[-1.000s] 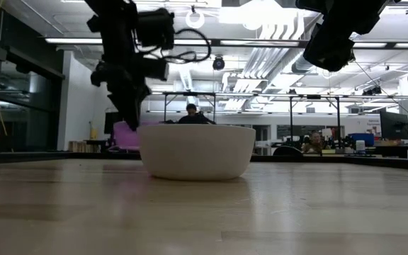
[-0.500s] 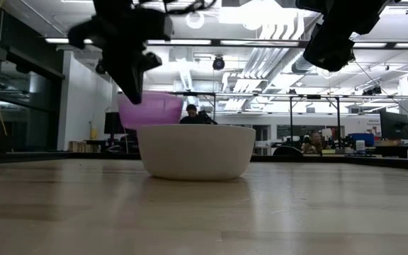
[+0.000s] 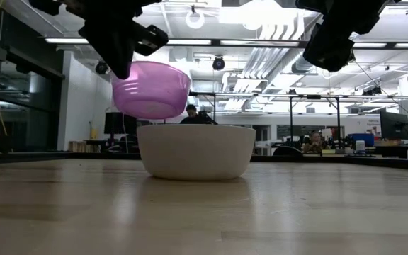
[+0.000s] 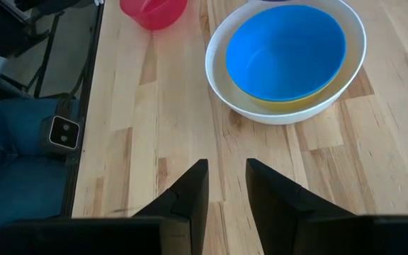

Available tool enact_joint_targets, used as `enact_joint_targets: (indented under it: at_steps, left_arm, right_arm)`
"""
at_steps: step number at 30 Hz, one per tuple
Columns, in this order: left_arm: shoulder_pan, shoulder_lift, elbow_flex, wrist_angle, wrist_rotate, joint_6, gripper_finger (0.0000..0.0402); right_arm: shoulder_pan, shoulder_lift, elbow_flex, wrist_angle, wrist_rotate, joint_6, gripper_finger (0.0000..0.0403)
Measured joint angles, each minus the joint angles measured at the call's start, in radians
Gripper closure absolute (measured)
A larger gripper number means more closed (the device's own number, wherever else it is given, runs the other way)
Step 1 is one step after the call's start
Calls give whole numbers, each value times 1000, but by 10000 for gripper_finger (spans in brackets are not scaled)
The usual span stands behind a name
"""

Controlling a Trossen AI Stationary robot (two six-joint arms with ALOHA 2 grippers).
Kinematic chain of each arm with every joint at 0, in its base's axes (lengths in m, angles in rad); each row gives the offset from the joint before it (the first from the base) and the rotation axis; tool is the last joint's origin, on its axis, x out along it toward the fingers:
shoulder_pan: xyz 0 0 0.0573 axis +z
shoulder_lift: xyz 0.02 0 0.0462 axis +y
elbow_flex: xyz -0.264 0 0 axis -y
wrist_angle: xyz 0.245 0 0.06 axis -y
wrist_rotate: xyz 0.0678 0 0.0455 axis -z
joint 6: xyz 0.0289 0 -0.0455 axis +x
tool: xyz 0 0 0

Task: Nest bowls inside each other
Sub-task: Stack the violet bowl on the blue bowl

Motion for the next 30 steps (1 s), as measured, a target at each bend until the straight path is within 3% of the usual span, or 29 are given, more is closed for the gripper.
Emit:
enact_joint_targets:
  at_steps: [6,15,30]
  left_arm:
    - [0,64,19,-3,13,25,402]
    - [0,227,242,-60,12,68,402]
    - [-17,302,244,59,-17,52,402]
  right_arm:
    - [0,0,0,11,0,0,314]
    - [0,0,0,28,0,0,314]
    - [0,0,0,58,0,0,314]
